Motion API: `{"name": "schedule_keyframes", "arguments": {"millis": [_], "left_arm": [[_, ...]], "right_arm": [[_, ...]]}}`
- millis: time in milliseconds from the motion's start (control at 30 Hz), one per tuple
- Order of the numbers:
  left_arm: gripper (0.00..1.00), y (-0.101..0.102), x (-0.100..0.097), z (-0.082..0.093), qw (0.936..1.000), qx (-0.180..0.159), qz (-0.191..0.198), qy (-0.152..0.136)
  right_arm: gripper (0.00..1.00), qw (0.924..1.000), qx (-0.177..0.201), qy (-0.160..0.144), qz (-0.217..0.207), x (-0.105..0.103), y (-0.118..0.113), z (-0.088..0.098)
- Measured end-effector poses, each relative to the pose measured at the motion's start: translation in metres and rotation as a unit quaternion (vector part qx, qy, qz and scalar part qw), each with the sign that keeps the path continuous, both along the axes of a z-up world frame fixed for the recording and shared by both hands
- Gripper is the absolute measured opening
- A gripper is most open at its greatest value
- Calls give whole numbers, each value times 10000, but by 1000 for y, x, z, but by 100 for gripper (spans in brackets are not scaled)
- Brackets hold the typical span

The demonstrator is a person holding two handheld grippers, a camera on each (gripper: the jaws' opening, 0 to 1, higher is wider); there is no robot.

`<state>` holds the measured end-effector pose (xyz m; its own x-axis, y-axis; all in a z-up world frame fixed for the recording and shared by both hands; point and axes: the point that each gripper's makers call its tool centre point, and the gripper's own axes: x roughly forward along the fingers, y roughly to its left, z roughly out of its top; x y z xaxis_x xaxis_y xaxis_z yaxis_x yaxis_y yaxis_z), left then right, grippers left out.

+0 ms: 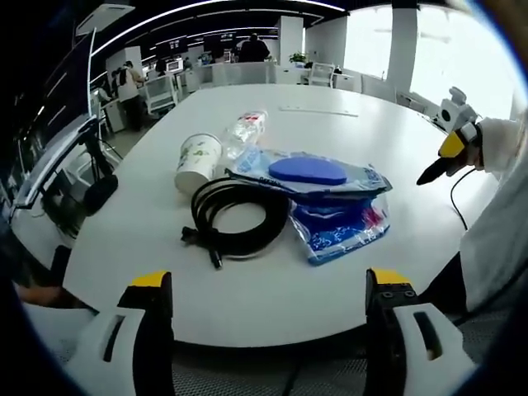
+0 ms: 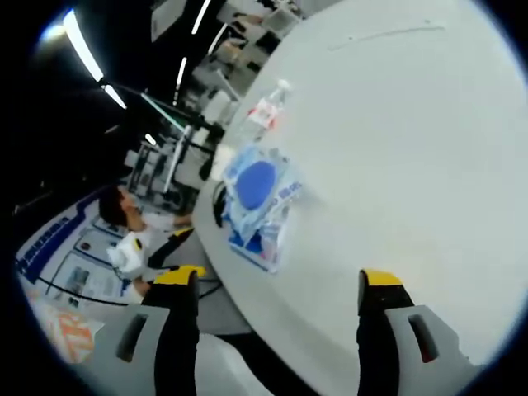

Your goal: Arrange the tabletop items into an orderly group along one side of the table until the central work area is clear of visible clutter.

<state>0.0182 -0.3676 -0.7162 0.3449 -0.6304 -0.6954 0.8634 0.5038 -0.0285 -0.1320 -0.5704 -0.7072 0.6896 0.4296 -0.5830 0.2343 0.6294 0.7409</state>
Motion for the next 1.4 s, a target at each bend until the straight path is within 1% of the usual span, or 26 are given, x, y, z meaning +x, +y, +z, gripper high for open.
{"name": "schedule_keyframes", "arguments": {"millis": [167,267,333,467,533,733,800,833,900,1033,1167,1367,1400], "left_arm": [[100,2,12,8,9992,-238,309,-1],[100,5,15,9,9990,-201,394,-44],[100,5,16,12,9987,-262,425,-33],[100,2,21,17,9987,-269,423,-92],[100,0,24,18,9986,-297,430,-78],[100,-13,32,23,9991,-287,298,-101],[100,-19,31,23,9997,-205,89,-106],[100,-21,32,22,9998,-113,-11,-163],[100,-25,35,23,9997,-95,-83,-215],[100,-33,41,26,9996,-143,-119,-227],[100,-45,48,34,9994,-176,-180,-254],[99,-64,61,45,9987,-131,-351,-351],[97,-65,63,43,9987,-24,-381,-332]], "right_arm": [[78,10000,-21,46,-45,-6,-5,-2],[78,9999,8,101,-57,-11,-4,-3],[78,9999,24,130,-66,-13,-4,-4],[77,9999,32,140,-87,-13,-5,-3],[77,9999,17,130,-97,-12,-5,-1],[76,9998,60,140,-85,-13,-1,-2],[75,9998,87,156,-71,-13,0,-3],[75,9998,92,157,-74,-14,0,-3],[75,9998,99,156,-94,-14,-1,-3],[75,9997,113,160,-157,-14,-3,-3],[74,9995,130,190,-217,-16,-7,-5],[74,9992,205,231,-263,-17,-8,-7],[74,9991,223,229,-274,-16,-7,-7]]}}
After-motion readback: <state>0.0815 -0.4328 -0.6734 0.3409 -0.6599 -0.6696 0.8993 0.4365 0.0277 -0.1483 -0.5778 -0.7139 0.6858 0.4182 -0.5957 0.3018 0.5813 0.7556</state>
